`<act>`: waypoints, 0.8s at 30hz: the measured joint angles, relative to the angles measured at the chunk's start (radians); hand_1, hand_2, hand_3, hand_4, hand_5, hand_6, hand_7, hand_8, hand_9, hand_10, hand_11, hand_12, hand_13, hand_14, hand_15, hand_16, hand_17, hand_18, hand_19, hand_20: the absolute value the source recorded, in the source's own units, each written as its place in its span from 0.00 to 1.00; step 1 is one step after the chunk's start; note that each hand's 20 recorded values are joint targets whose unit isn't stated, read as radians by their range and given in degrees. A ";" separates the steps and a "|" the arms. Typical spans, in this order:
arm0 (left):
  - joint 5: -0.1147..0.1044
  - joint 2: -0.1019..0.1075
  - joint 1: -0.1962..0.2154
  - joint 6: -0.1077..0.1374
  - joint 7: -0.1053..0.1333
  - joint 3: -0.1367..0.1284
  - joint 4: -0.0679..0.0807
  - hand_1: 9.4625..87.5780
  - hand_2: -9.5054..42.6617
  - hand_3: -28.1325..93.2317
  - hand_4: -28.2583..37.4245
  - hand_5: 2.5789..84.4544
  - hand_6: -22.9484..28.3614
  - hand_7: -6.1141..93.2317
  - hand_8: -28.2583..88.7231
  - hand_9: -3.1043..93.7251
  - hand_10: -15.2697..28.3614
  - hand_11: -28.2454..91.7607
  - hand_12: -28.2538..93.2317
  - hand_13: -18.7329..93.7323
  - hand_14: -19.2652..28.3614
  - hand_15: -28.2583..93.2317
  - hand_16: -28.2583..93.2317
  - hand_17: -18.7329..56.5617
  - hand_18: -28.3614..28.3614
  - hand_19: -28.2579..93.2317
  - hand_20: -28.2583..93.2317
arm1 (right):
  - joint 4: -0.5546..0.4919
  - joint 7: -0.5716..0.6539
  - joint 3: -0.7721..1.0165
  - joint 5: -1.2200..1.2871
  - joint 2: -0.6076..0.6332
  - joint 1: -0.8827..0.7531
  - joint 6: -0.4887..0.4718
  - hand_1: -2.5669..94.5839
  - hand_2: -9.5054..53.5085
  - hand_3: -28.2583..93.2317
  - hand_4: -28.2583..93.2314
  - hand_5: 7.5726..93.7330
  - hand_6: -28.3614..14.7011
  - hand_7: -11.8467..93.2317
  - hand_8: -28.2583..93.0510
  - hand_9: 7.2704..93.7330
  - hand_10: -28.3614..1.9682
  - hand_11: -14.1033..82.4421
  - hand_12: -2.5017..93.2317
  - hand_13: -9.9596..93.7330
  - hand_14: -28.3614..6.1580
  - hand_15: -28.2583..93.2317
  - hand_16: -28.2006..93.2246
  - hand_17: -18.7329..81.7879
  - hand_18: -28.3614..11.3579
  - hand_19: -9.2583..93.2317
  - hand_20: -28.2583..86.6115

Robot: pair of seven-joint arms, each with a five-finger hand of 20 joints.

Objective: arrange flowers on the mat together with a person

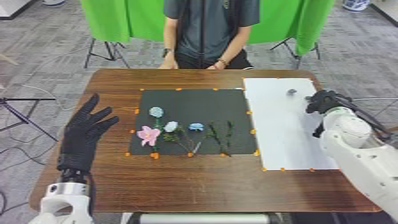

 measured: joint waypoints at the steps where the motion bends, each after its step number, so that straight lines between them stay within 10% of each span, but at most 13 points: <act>1: 0.001 -0.001 -0.002 -0.002 -0.003 0.000 0.000 0.17 0.26 0.89 0.00 0.37 0.50 0.17 0.16 0.41 0.74 0.40 0.30 0.43 0.95 0.57 0.18 0.15 0.92 0.63 0.36 | 0.000 0.009 -0.004 -0.002 -0.001 0.003 0.000 0.35 0.05 0.90 0.00 0.39 0.76 0.29 0.11 0.41 0.56 0.25 0.17 0.55 0.48 0.60 0.32 0.31 0.12 0.69 0.44; 11: 0.002 -0.001 -0.007 -0.008 -0.011 0.001 0.002 0.17 0.26 0.89 0.00 0.37 0.50 0.16 0.16 0.41 0.74 0.40 0.30 0.43 0.95 0.57 0.18 0.15 0.92 0.63 0.36 | 0.003 0.031 -0.060 -0.037 0.009 0.026 0.015 0.38 0.03 0.88 0.00 0.47 0.79 0.30 0.11 0.49 0.59 0.28 0.17 0.60 0.51 0.62 0.32 0.32 0.10 0.71 0.43; 24: -0.023 0.023 -0.037 -0.010 0.018 0.030 0.013 0.17 0.27 0.89 0.00 0.37 0.50 0.17 0.16 0.41 0.74 0.40 0.30 0.43 0.95 0.57 0.18 0.15 0.92 0.63 0.36 | 0.133 0.021 -0.260 -0.196 0.005 0.172 0.130 0.63 0.00 0.73 0.00 0.83 0.82 0.36 0.22 0.92 0.80 0.25 0.38 0.77 0.79 0.63 0.48 0.40 0.32 0.79 0.44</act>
